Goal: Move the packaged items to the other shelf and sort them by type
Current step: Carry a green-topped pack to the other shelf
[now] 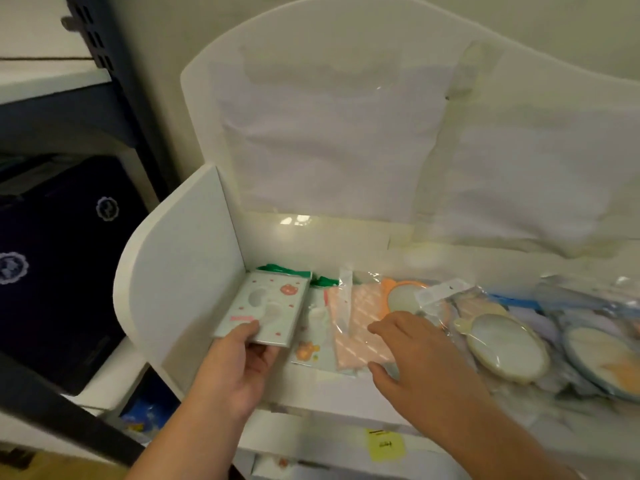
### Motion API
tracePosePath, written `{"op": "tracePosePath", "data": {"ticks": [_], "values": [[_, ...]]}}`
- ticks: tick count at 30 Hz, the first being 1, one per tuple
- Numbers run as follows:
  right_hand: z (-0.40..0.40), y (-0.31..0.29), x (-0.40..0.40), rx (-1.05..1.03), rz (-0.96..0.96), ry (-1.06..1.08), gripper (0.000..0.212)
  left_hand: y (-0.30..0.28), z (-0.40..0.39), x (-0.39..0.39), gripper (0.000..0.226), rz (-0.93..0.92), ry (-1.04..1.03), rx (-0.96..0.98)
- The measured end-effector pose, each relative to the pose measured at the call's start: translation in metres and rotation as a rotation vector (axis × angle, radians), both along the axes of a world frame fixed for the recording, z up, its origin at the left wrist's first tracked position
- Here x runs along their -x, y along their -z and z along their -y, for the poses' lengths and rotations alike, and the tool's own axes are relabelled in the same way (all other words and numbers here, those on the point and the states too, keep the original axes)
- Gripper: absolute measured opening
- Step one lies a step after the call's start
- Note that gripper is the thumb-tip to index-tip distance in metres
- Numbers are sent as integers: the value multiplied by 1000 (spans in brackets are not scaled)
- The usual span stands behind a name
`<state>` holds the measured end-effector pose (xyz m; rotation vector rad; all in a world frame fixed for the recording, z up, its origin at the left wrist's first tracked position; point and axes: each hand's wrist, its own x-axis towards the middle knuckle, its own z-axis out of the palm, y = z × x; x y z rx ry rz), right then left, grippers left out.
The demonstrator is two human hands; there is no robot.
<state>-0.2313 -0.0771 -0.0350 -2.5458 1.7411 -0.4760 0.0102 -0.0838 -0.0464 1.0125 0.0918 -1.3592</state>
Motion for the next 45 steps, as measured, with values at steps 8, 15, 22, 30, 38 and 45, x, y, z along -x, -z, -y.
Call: {"op": "tracePosePath", "data": {"ticks": [8,15,22,30,38,45], "values": [[22,6,33,-253,-206,87,63,-19,-39,18,32,-9,162,174],[22,30,34,-49,-142,68,33,-20,-49,24,46,-34,228,256],[30,28,27,-24,-303,-8,60,-24,-55,29,47,-40,234,257],[31,12,16,-8,-359,-117,33,-34,-63,29,46,-44,187,239],[14,-14,-15,-28,90,33,24,-47,-82,15,49,-29,146,291],[33,-34,-12,-78,761,373,18,-51,-88,9,51,-38,172,345]]}}
